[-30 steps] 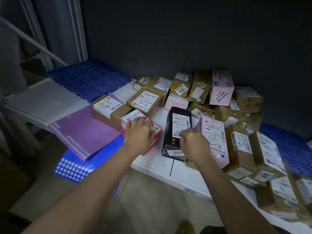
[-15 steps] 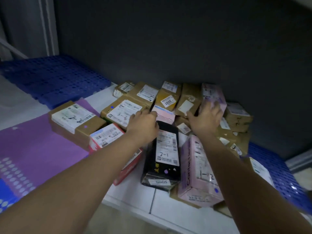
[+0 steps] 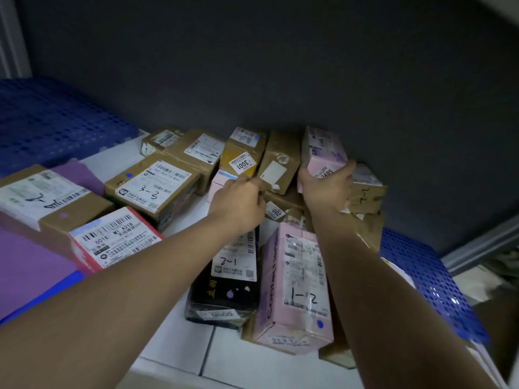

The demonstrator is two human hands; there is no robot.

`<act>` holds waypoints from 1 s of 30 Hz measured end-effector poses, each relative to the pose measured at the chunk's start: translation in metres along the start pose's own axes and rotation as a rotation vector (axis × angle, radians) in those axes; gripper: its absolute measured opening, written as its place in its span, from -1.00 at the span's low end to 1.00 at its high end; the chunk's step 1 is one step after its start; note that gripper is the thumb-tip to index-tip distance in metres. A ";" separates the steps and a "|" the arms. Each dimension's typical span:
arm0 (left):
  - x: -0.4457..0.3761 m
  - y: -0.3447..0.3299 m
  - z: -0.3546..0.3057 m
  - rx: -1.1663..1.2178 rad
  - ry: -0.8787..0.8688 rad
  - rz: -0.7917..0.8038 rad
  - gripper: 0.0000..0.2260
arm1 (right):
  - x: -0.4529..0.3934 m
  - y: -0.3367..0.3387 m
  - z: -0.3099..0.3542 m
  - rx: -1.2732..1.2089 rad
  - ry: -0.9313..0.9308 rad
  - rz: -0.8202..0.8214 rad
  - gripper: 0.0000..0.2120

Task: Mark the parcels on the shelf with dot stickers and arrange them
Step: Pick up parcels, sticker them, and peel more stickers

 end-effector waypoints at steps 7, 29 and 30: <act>0.016 0.035 -0.011 0.249 0.129 -0.067 -0.70 | 0.060 0.070 0.024 -0.086 0.363 -0.073 -0.13; 0.153 0.163 0.055 0.994 0.591 -0.093 -0.56 | 0.245 0.140 0.071 -0.744 -0.415 1.003 -0.20; 0.155 0.164 0.054 1.005 0.575 -0.085 -0.58 | 0.252 0.139 0.074 -0.805 -0.492 1.067 -0.23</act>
Point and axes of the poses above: each hand's wrist, its own x-axis away from the middle knuckle, its own y-axis out of the back of the hand, z = x × y, the point moved 6 cm from there along -x, towards the middle knuckle, and after that the axes turned 13 degrees about -z, right-handed, at the moved point
